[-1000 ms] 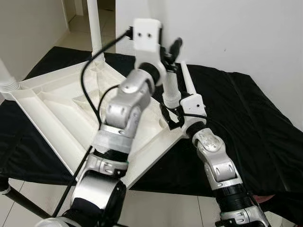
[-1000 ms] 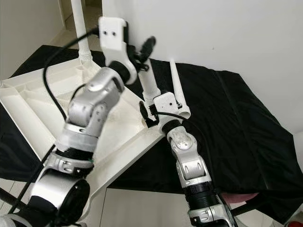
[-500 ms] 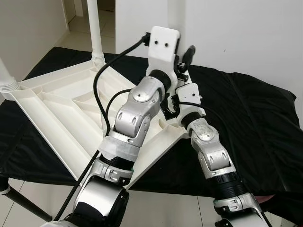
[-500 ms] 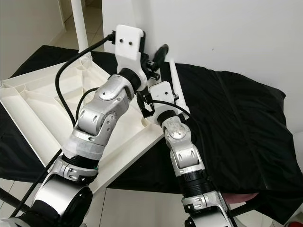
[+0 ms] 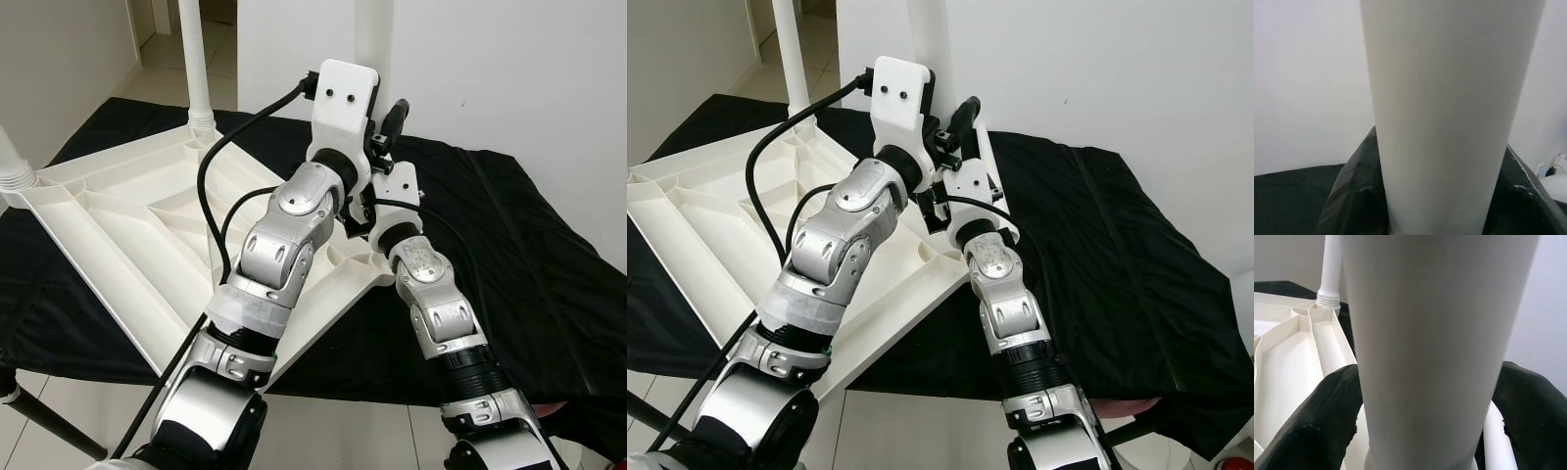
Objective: Building children table
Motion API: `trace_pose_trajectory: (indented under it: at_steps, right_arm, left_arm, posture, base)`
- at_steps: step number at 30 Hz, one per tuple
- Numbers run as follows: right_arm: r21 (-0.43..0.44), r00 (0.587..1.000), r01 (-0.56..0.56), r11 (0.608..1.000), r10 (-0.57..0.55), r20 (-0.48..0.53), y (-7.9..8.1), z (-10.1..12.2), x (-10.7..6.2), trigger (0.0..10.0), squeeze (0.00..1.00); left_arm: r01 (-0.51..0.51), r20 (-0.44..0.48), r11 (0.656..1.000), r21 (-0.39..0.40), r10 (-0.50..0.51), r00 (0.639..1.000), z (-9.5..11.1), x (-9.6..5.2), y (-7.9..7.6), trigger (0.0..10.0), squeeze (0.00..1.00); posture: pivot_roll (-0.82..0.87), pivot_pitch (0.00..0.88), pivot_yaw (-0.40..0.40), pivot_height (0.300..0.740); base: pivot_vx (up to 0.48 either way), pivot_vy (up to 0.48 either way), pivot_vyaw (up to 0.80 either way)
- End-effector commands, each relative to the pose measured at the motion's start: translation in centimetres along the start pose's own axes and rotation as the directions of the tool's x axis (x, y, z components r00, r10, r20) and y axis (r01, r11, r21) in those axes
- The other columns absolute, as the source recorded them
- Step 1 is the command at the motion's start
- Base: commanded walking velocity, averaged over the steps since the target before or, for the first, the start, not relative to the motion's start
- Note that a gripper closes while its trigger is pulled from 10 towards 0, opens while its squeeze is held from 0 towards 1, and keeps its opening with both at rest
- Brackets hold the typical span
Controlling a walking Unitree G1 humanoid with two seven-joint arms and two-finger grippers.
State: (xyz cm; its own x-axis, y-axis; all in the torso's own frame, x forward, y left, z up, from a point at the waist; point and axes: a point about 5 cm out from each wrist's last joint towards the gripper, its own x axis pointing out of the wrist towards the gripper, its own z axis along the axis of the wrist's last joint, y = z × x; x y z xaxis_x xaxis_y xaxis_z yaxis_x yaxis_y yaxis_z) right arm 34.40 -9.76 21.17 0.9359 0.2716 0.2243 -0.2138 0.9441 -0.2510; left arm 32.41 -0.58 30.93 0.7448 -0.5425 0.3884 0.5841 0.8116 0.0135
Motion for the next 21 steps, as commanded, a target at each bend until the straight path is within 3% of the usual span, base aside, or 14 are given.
trace_pose_trajectory:
  at_steps: [1, 15, 20, 21]
  right_arm:
    - [-0.008, 1.000, 0.022, 1.000, -0.022, 0.006, -0.53, 0.05, 0.11, 10.0, 0.00]
    - [-0.017, 0.999, 0.034, 0.999, -0.033, 0.012, -0.82, -0.41, 0.59, 10.0, 0.00]
    - [-0.022, 0.999, 0.026, 0.999, -0.025, 0.028, -0.65, -0.01, 0.89, 9.6, 0.00]
    - [-0.022, 0.999, 0.025, 0.999, -0.024, 0.030, -0.63, 0.06, 0.92, 8.0, 0.00]
  left_arm:
    - [0.030, 0.029, 0.999, -0.023, -0.029, 0.999, 0.55, 0.04, -1.21, 10.0, 0.00]
    - [0.043, 0.035, 0.998, -0.040, -0.042, 0.999, 0.86, 0.08, -1.54, 10.0, 0.00]
    - [0.050, 0.031, 0.998, -0.034, -0.049, 0.998, 0.79, 0.09, -1.71, 10.0, 0.00]
    - [0.050, 0.031, 0.998, -0.034, -0.049, 0.998, 0.78, 0.09, -1.72, 10.0, 0.00]
  posture:
    - [0.01, 0.000, -0.122, 0.740]
    - [0.01, 0.000, -0.120, 0.740]
    - [0.01, 0.000, -0.120, 0.740]
    - [0.01, 0.000, -0.120, 0.740]
  base:
    - [0.000, 0.000, 0.00]
    - [0.000, 0.000, 0.00]
    - [0.000, 0.000, 0.00]
    - [0.000, 0.000, 0.00]
